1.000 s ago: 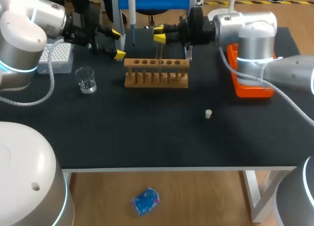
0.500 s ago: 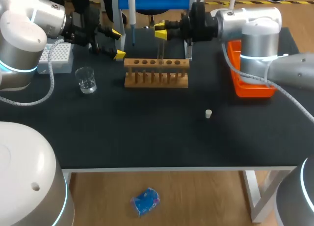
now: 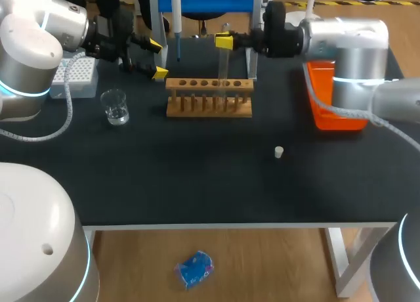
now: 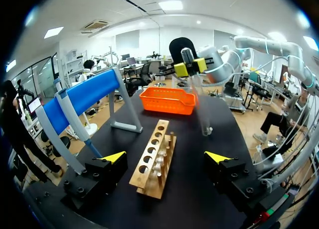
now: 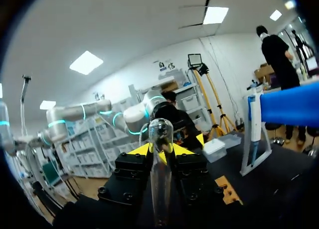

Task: Invert the test tube, pick up the pipette, mount the tip to pipette, aspirate from beaker and dispense into the tube, eject the tip, return the pipette, and cap with the stopper.

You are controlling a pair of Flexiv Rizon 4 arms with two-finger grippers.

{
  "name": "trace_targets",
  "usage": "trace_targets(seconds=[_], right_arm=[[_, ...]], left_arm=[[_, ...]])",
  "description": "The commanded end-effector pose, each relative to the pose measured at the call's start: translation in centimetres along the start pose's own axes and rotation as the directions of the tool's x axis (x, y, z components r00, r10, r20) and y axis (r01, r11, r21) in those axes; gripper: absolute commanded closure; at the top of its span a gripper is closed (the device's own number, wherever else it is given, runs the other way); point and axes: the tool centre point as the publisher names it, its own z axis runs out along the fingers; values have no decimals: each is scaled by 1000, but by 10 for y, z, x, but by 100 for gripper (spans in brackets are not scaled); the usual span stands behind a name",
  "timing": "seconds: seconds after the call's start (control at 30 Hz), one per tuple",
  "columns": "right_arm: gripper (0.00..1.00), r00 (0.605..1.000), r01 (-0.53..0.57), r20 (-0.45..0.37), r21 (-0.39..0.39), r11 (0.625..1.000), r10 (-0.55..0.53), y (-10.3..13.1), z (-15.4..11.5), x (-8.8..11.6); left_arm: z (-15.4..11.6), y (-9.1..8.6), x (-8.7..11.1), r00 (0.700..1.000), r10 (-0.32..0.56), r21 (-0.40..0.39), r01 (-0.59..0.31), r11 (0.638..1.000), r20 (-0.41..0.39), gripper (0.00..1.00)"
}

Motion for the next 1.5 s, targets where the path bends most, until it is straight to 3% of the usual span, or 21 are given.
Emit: trace_targets(seconds=[0.03, 0.23, 0.3, 0.37, 0.4, 0.47, 0.53, 0.6, 0.63, 1.03, 1.07, 1.1, 1.13, 1.17, 1.2, 1.27, 1.33, 1.37, 1.43, 1.5], right_arm=[[100, 993, -107, -46, -37, 994, 106, -3, -3, -5], [100, 993, -107, -46, -37, 994, 106, -3, -3, -5], [100, 993, -107, -46, -37, 994, 106, -3, -3, -5], [100, 979, -202, -29, -17, 979, 201, -3, -4, -5], [100, 966, -258, -21, -42, 965, 258, -3, -5, -5], [100, 928, -371, -10, -72, 926, 371, -2, -6, -5], [100, 875, -480, 15, -97, 872, 484, 0, -9, -6], [100, 782, -617, 17, -116, 779, 622, 1, -11, -4], [100, 773, -629, 21, -104, 771, 634, 3, -12, -3], [100, 773, -629, 21, -104, 771, 634, 3, -12, -3], [100, 751, -656, 8, -113, 746, 661, 3, -13, -5], [100, 717, -690, 9, -130, 712, 697, 5, -14, -7], [100, 699, -709, 8, -125, 694, 716, 6, -15, -8], [100, 683, -725, 3, -116, 679, 730, 8, -15, -9], [100, 648, -756, 10, -113, 645, 761, 9, -15, -9], [100, 610, -788, 14, -96, 608, 792, 11, -14, -10], [100, 546, -835, 36, -53, 547, 837, 12, -14, -9], [100, 535, -843, 50, -36, 537, 844, 12, -13, -8], [100, 511, -859, 82, 7, 512, 856, 12, -13, -7], [100, 511, -859, 82, 7, 512, 856, 12, -13, -7]], left_arm=[[0, 0, -1, 1000, 0, -1, 0, 1000, -3, 0], [0, 0, -1, 1000, 0, -1, 0, 1000, -3, 0], [-3, -6, 4, 992, 119, 47, -121, 992, 37, 0], [-4, -15, 18, 946, 307, 81, -316, 945, 100, 0], [-5, -18, 26, 921, 376, 139, -388, 911, 105, 0], [-5, -21, 38, 868, 483, 169, -496, 852, 114, 0], [-5, -23, 47, 840, 530, 190, -542, 818, 116, 0], [-5, -23, 51, 839, 533, 190, -544, 818, 109, 0], [-3, -22, 48, 853, 511, 130, -522, 843, 110, 0], [-3, -22, 48, 853, 511, 130, -522, 843, 110, 0], [-7, -26, 51, 807, 557, 132, -584, 801, 193, 0], [-9, -27, 55, 716, 657, 77, -687, 722, 236, 0], [-11, -28, 61, 636, 709, 73, -758, 648, 305, 0], [-11, -28, 66, 579, 733, 87, -802, 591, 357, 0], [-11, -27, 71, 493, 777, 58, -856, 513, 392, 0], [-9, -24, 81, 382, 820, -2, -906, 423, 426, 0], [-10, -25, 90, 297, 820, -21, -936, 352, 489, 0], [-9, -26, 93, 263, 816, -45, -942, 332, 515, 0], [-7, -27, 95, 210, 814, -129, -936, 328, 542, 0], [-7, -27, 95, 210, 814, -129, -936, 328, 542, 0]])
